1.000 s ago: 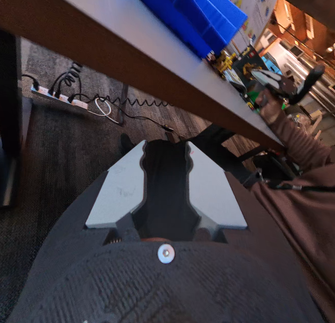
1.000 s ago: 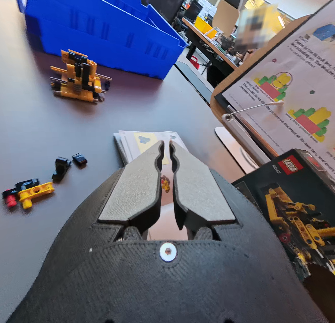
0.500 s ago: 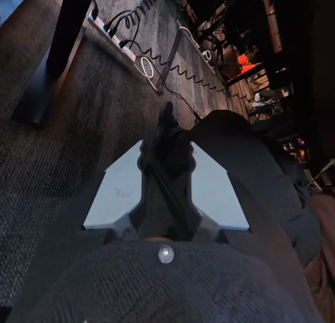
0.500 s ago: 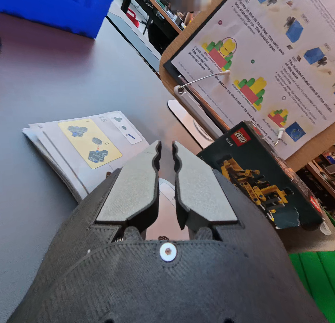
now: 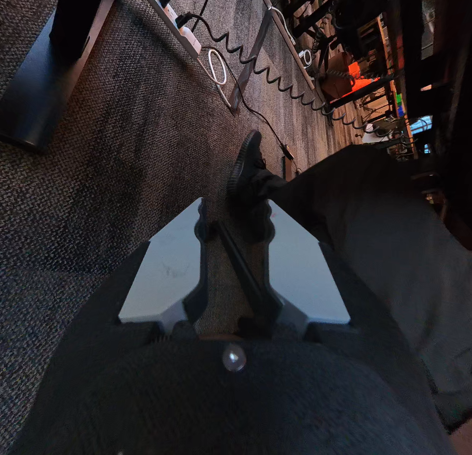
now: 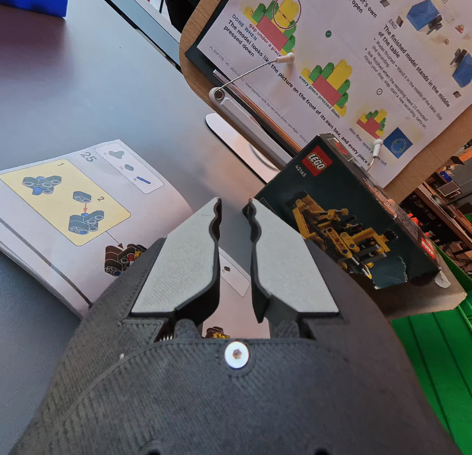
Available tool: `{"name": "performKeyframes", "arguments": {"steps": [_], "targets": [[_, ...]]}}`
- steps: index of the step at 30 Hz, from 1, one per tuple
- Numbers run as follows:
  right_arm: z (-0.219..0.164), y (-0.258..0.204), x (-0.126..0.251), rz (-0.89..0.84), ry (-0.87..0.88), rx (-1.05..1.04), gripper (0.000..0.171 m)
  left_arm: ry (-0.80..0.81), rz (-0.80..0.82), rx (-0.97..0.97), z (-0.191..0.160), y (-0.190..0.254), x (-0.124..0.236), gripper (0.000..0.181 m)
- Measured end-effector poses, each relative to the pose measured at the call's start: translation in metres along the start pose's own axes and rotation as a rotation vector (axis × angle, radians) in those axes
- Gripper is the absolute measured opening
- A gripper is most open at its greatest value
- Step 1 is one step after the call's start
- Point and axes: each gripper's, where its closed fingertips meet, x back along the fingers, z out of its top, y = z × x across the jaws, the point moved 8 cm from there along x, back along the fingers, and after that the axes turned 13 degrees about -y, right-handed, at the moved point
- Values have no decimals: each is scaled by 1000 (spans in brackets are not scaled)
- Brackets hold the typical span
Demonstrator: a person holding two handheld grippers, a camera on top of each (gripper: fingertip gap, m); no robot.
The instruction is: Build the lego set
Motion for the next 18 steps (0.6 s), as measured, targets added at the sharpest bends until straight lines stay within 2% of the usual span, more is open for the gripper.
{"name": "performKeyframes", "arguments": {"steps": [4,9,16,18], "targets": [[0,0,0,-10,-8,4,18,-20,-3,24,-4,-12,-13,41],[4,-3,4,23,41,2,20,-112,61,59,-31,-24,-29,42],[16,-13,13,130,172,3,21,-185,87,54,-37,2,-19,42],[20,-20,15,180,209,17,27,-220,91,27,-39,17,-17,42]]}}
